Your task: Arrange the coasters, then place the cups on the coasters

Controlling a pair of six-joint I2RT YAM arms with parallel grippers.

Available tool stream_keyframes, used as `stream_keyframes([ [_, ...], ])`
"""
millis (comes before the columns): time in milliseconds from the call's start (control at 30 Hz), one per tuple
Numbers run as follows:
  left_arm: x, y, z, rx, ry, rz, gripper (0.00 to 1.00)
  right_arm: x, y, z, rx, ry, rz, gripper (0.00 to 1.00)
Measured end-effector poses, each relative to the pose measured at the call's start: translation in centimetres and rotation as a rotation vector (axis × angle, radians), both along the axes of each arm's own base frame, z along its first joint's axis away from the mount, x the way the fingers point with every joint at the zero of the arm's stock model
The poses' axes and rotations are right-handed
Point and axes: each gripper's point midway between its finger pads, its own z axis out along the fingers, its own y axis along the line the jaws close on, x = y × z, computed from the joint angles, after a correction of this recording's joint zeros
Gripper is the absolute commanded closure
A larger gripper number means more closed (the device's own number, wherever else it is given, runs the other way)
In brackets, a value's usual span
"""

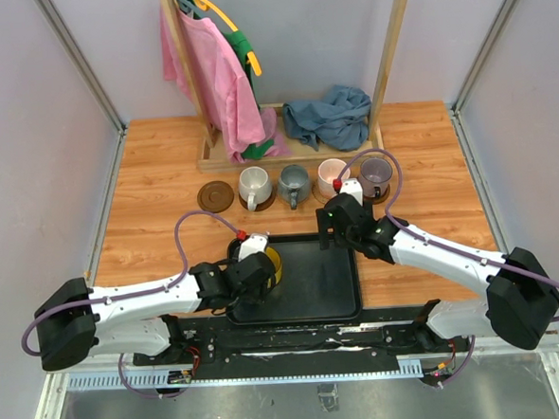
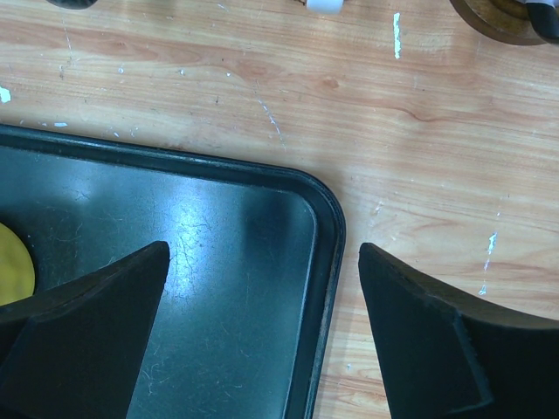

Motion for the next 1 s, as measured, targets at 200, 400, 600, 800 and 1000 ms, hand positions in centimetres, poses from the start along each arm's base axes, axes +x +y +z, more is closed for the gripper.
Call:
stream_keyframes([
  [200, -0.2, 0.8, -0.8, 0.02, 0.006, 0.017, 0.67, 0.0, 0.0, 0.0, 0.0, 0.0, 0.0, 0.09],
  [400, 0.0, 0.8, -1.0, 0.024, -0.002, 0.029, 0.83, 0.0, 0.0, -0.1, -0.001, 0.002, 0.0, 0.09],
  [600, 0.5, 0.8, -1.2, 0.035, -0.021, 0.042, 0.94, 0.0, 0.0, -0.1, 0.0, 0.002, 0.001, 0.09],
  [800, 0.9, 0.7, -1.1, 0.038, -0.036, 0.054, 0.99, -0.1, 0.1, -0.1, 0.003, 0.006, 0.004, 0.09],
  [1000, 0.9, 0.7, -1.0, 0.041, -0.037, 0.055, 1.0, -0.1, 0.1, -0.1, 0.002, 0.006, 0.004, 0.09],
])
